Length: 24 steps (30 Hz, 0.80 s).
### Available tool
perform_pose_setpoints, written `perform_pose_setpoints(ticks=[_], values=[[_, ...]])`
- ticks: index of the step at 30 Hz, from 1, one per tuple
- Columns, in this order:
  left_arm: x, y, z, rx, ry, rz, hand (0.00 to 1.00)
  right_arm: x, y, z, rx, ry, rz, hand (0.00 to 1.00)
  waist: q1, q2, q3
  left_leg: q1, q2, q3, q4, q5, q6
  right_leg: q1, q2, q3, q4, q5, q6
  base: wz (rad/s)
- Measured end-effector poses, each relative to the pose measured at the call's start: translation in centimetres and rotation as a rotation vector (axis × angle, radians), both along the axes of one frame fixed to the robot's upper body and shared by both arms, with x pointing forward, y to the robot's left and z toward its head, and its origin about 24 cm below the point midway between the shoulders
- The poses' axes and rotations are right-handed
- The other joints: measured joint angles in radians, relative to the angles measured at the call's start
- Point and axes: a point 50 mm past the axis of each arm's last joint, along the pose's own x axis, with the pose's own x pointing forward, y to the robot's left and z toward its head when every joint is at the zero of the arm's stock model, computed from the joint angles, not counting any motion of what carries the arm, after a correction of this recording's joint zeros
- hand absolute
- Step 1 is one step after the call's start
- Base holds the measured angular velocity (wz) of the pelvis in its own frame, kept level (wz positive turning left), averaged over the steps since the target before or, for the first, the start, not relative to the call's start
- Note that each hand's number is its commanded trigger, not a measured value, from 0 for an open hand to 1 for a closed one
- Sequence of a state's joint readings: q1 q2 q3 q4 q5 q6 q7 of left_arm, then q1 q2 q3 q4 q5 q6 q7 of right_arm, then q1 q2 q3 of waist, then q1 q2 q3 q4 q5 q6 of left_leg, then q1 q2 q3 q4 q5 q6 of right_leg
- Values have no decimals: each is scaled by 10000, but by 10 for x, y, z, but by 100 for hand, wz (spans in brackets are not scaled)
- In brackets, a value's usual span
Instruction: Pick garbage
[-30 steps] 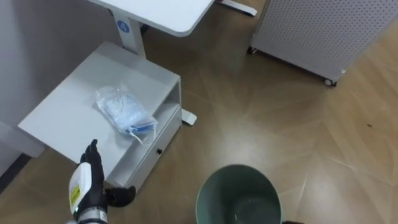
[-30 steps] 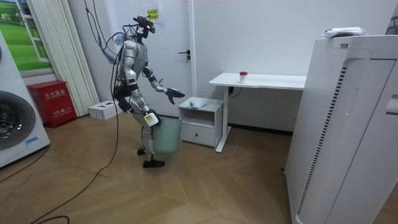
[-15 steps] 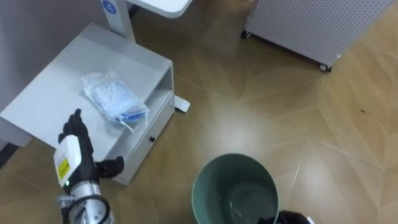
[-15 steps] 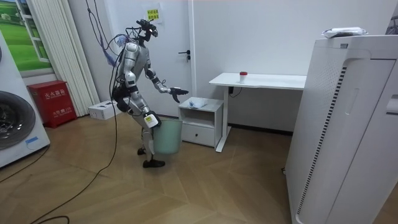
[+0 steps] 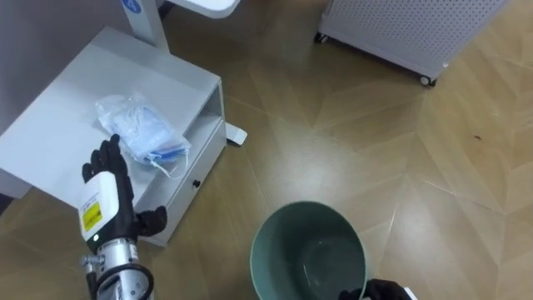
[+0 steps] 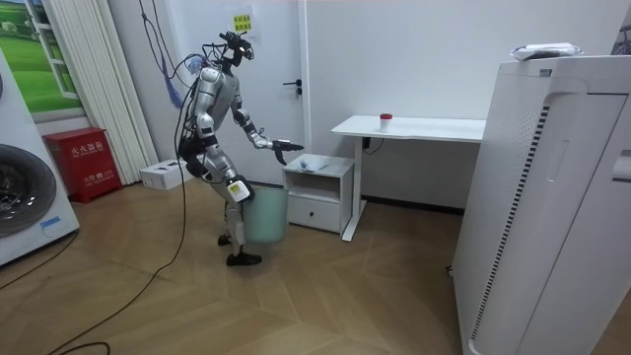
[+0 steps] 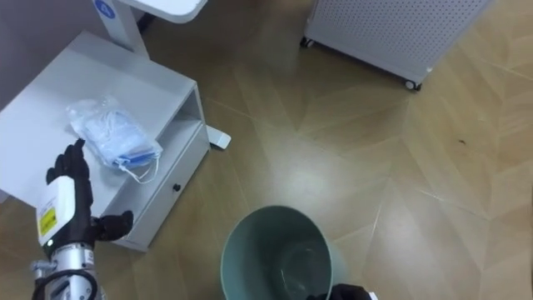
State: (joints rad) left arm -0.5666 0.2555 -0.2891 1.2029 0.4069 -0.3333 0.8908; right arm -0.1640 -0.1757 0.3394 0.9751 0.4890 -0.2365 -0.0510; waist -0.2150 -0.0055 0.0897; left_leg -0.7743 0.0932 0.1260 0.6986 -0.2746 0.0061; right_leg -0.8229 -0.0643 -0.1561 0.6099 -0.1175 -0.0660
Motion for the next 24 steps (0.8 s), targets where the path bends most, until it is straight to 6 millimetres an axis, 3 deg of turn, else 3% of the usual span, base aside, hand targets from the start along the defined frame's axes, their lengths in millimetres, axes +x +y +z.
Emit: perform_pose_setpoints(ticks=[11, 19, 24], values=[[9, 1, 9, 447, -39, 133, 0, -3, -10, 3, 68, -16, -189, 100, -88, 94, -3, -411, 21, 130, 410, -116, 79, -481, -17, 178, 335, -23, 30, -3], [11, 4, 12, 539, -13, 205, 0, 0, -14, 6, 426, -235, -595, 100, -393, 96, -8, -1252, 9, 88, 1137, -253, 120, -1341, -44, 230, 1040, -126, 6, 0], [11, 8, 11, 745, 165, 203, 0, -1, -14, 5, 475, -141, -606, 100, -501, 107, -1, -1414, 140, 87, 1324, -353, 77, -1419, -13, 206, 1033, -98, 5, -4]])
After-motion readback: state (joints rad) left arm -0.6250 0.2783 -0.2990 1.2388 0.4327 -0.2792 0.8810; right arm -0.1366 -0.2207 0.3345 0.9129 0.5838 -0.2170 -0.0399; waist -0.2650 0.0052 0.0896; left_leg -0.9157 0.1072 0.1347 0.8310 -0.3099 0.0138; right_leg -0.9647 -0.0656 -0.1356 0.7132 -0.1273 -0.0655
